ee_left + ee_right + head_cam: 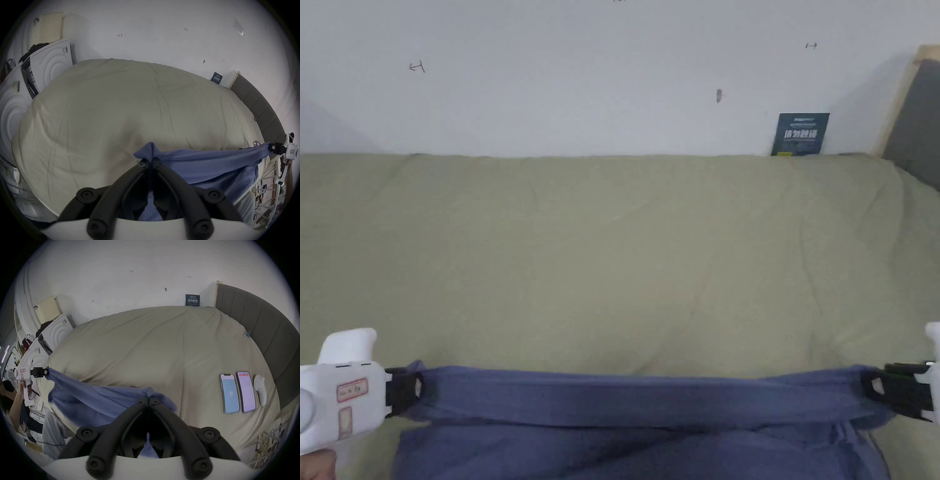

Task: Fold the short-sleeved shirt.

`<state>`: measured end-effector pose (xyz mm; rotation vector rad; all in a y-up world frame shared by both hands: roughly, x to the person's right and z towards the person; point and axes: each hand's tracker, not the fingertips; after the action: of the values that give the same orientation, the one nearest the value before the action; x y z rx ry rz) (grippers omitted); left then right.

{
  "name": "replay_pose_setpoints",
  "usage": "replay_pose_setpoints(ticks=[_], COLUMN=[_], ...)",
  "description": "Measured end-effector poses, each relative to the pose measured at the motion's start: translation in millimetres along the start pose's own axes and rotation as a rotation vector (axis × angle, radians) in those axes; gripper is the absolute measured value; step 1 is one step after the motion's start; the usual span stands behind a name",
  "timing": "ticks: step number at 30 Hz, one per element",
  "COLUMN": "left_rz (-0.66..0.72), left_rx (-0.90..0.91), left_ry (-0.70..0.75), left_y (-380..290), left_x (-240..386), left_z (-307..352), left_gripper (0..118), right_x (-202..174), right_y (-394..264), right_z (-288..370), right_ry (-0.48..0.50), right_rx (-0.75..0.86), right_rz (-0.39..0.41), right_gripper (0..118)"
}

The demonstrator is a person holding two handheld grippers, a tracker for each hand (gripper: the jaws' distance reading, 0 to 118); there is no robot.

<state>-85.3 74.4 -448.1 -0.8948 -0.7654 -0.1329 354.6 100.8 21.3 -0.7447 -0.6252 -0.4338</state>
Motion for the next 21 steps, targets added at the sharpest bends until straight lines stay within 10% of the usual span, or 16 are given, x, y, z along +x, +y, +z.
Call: replay_pose_setpoints(ticks=[21], left_rz=[0.028], left_rx=[-0.092], left_ry=[0.017], left_y=[-97], left_x=[-18], left_z=[2], left_gripper=[0], right_x=[26], right_y=[-96], right_z=[-40], right_ry=[-0.01], right_rx=[-0.164], right_rz=[-0.059], right_gripper=[1])
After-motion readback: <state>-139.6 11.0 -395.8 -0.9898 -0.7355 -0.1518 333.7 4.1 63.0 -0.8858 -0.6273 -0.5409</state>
